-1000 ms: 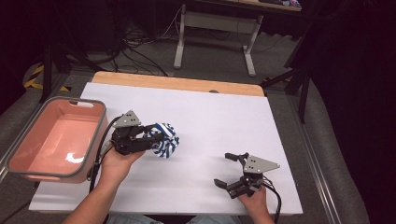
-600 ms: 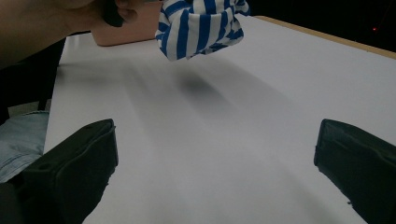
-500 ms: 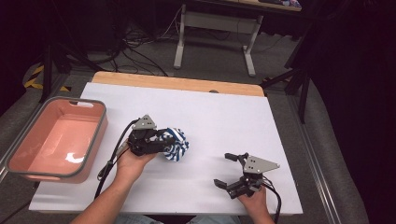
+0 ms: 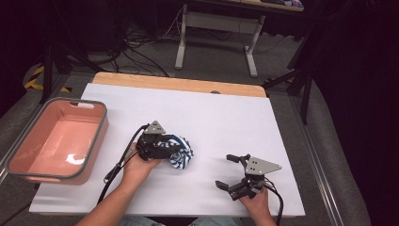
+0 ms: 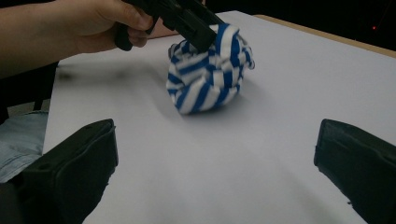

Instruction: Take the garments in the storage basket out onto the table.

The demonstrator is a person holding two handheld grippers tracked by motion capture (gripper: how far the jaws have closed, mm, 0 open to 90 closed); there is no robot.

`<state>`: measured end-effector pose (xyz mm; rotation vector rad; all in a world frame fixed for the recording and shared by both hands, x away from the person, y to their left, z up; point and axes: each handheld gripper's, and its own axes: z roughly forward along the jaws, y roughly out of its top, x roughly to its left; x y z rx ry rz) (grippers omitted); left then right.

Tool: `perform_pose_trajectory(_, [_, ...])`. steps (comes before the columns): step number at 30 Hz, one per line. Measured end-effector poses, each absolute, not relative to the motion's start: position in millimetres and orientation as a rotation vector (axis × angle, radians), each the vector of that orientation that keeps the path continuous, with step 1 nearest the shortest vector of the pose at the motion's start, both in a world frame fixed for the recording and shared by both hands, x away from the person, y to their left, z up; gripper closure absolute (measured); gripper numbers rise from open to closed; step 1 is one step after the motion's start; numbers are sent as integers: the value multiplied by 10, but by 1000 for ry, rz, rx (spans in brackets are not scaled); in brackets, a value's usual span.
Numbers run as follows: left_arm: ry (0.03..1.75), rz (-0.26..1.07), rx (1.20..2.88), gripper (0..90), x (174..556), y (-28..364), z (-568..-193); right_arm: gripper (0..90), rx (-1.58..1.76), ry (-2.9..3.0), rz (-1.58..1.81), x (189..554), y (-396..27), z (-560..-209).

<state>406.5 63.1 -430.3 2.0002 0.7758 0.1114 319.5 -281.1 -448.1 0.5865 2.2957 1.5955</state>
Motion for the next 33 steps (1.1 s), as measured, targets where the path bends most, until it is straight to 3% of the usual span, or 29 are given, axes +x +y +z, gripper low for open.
perform_pose_trajectory(4, [753, 114, 1994, 199, 4041, 642, -4262, 0, 588, 2294, 1598, 3195, -2811, -4480])
perform_pose_trajectory(11, [733, 142, 2012, 105, 3970, 760, -4165, 0, 632, 2299, 1581, 3247, -2775, -4422])
perform_pose_trajectory(24, [651, 199, 1965, 14, 3831, 1054, -3969, 2, 656, 2357, 1553, 3483, -2435, -4128])
perform_pose_trajectory(30, [631, 202, 1949, 0, 3793, 1119, -3930, 68, 641, 2383, 1486, 3583, -2256, -3983])
perform_pose_trajectory(33, [637, 200, 1945, 2, 3773, 1173, -3919, 158, 597, 2423, 1443, 3650, -2106, -3885])
